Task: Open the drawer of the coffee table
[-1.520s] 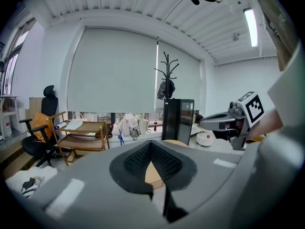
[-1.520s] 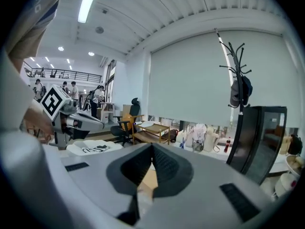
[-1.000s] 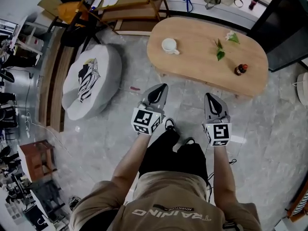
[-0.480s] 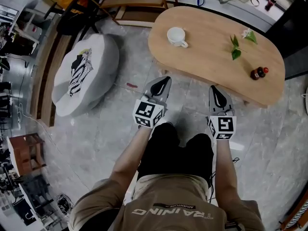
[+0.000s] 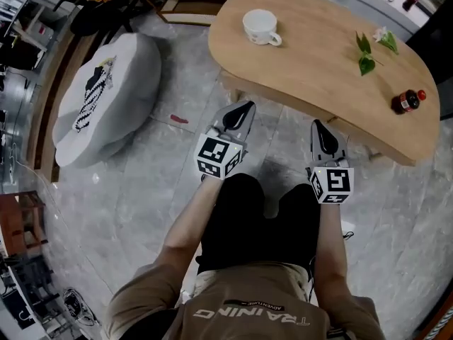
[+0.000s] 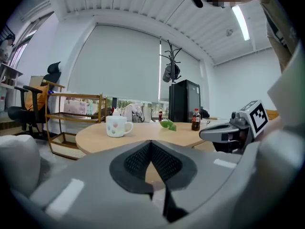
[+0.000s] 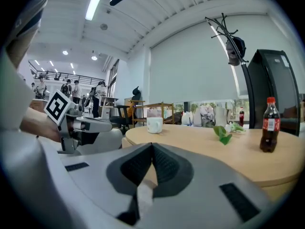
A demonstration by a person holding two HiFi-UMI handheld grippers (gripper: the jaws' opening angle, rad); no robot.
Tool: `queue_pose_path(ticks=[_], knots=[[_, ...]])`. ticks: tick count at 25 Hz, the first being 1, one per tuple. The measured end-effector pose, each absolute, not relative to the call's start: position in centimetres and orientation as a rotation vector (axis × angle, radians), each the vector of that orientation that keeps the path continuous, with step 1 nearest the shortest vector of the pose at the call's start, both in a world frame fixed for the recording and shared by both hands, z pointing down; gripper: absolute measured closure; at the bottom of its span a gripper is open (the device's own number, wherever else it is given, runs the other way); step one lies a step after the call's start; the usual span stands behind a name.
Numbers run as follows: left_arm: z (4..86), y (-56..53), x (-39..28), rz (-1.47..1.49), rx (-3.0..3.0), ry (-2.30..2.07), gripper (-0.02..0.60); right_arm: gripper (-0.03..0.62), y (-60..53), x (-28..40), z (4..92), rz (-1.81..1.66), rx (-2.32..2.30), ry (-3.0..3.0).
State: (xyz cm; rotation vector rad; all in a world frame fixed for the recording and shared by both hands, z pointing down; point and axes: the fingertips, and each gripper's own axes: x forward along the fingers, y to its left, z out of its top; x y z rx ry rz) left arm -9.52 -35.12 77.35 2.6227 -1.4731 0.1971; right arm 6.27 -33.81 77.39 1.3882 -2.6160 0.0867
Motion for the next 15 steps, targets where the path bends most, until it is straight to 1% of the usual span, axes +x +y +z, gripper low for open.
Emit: queue_pose_path(ticks=[4,7,15], knots=[[80.9,-35.2,-9.4,0.217,2.698,-1.5,0.575,0.589,-33.6,5.5,81.4,0.024,1.376,-2.648],[82.1,-35.2,-9.3,0.202,2.729,-1.499,0.575,0.589,-33.5,5.3,82.7,-0.025,1.376,-2.671],[83.1,-34.1,-8.5,0.24,2.746,-1.454,0.575,0.589,-32.8,6.8,81.7,-0.091,1.464,-2.676]])
